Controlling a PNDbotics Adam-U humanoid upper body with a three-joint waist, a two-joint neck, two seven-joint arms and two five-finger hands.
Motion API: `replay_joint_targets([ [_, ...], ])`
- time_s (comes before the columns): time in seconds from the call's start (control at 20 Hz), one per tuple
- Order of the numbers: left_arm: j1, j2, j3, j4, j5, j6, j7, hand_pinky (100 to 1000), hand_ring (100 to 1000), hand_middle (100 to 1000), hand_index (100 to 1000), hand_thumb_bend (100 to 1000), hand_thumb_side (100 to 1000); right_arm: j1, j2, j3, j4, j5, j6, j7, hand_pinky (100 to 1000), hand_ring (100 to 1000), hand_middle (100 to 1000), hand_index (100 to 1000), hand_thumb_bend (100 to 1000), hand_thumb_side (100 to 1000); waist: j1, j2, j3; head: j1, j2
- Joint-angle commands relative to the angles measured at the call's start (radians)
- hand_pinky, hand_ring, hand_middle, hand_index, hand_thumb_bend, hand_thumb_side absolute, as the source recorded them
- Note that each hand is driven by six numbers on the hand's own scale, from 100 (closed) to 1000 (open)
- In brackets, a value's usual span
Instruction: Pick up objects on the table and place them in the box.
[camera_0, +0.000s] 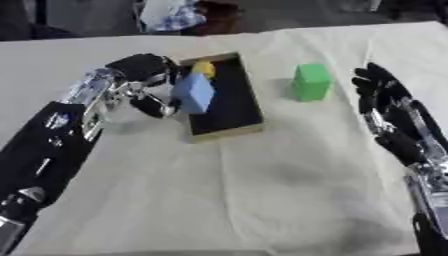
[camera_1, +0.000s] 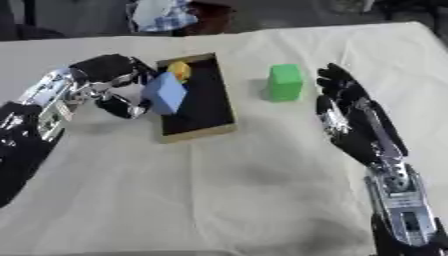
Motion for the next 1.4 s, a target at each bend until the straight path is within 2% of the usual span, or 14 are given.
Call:
replay_joint_targets([
  [0.05, -0.010, -0.008, 0.008, 0.024, -0.019, -0.004, 0.047, 735, 639, 610, 797, 100, 266, -0.013, -0.008, 0.001, -0.010, -0.004, -0.002, 0.002, 969, 942, 917, 996, 100, 518, -0.016, -0.017, 0.000, -0.003, 0.005],
  [0.9, -0.046, 0.016, 0.030, -0.099, 0.101, 0.050, 0.068, 740, 622, 599, 803, 100, 247, -0.015, -0.004, 0.003, -0.010, -0.004, -0.003, 0.006, 970, 943, 918, 996, 100, 517, -0.018, -0.021, -0.004, -0.003, 0.005],
  [1.1, -0.015, 0.038, 0.042, -0.140, 0.146, 0.059, 0.072, 748, 616, 607, 802, 100, 244, -0.023, -0.009, -0.002, -0.008, 0.003, -0.003, 0.004, 969, 942, 912, 995, 100, 512, -0.016, -0.021, -0.003, -0.007, 0.005],
  [1.3, 0.042, 0.071, 0.060, -0.224, 0.251, 0.084, 0.078, 761, 610, 611, 800, 100, 246, -0.056, -0.034, -0.003, 0.009, 0.021, -0.007, 0.006, 966, 942, 908, 996, 100, 499, -0.015, -0.021, 0.002, -0.013, 0.005],
  [1.4, 0.085, 0.092, 0.068, -0.288, 0.335, 0.095, 0.084, 768, 607, 610, 798, 100, 315, -0.091, -0.063, -0.003, 0.032, 0.040, -0.013, 0.011, 964, 942, 908, 997, 100, 487, -0.016, -0.021, 0.007, -0.016, 0.005],
])
